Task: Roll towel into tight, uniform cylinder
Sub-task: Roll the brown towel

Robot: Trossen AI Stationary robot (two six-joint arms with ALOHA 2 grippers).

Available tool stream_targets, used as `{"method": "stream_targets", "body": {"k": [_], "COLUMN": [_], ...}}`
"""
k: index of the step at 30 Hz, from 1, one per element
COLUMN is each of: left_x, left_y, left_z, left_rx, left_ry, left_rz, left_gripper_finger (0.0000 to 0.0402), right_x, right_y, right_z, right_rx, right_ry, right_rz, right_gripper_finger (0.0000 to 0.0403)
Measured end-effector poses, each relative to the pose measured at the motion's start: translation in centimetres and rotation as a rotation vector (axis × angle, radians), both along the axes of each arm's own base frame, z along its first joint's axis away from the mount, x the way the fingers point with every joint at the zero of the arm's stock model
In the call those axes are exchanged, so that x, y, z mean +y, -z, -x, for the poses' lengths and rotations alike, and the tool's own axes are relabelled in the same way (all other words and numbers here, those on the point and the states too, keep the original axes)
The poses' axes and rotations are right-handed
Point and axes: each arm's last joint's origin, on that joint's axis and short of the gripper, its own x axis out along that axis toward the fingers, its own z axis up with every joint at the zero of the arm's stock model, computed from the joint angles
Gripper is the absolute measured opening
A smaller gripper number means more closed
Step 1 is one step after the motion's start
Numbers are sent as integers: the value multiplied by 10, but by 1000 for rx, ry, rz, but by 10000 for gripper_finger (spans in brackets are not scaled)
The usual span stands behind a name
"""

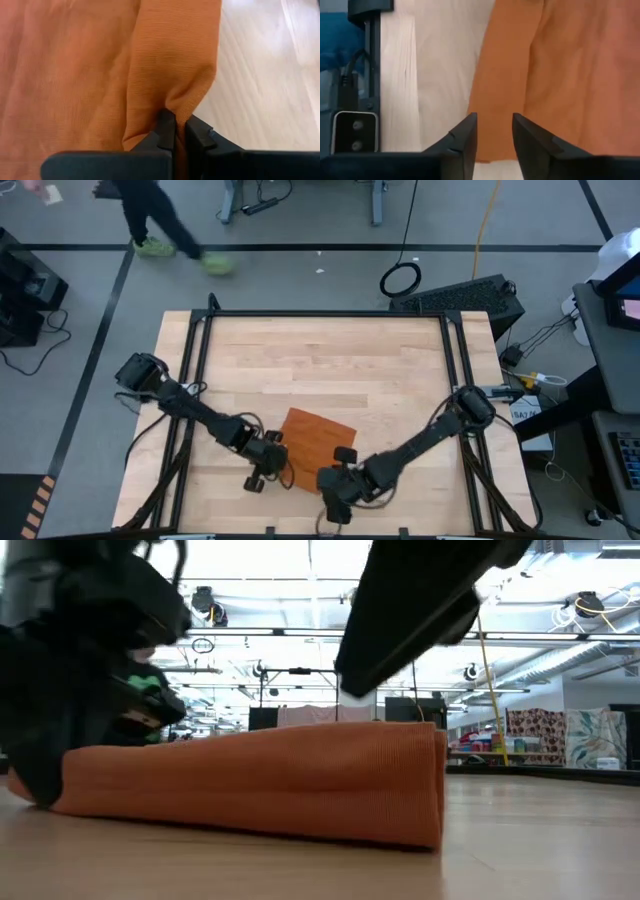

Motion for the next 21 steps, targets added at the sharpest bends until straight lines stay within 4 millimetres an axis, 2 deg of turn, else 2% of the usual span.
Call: {"method": "stream_targets", "body": {"k": [4, 10, 16, 21], "left_x": [16, 35, 44, 50], "left_y": [0, -1, -2, -2], "left_z": [-8, -13, -16, -18], "left_rx": [47, 135, 180, 203], "left_ry": [-20, -59, -54, -103], "left_rz": [91, 234, 341, 371], "left_gripper_finger": [15, 14, 13, 13], "right_x": [26, 58, 63, 55], "right_y": [1, 20, 47, 59], "right_z": [16, 33, 27, 19], "right_rx": [-101, -213, -258, -287], "right_ry": [14, 24, 77, 161], "right_rz": [143, 281, 347, 407], "right_gripper_finger": [132, 172, 206, 195]}}
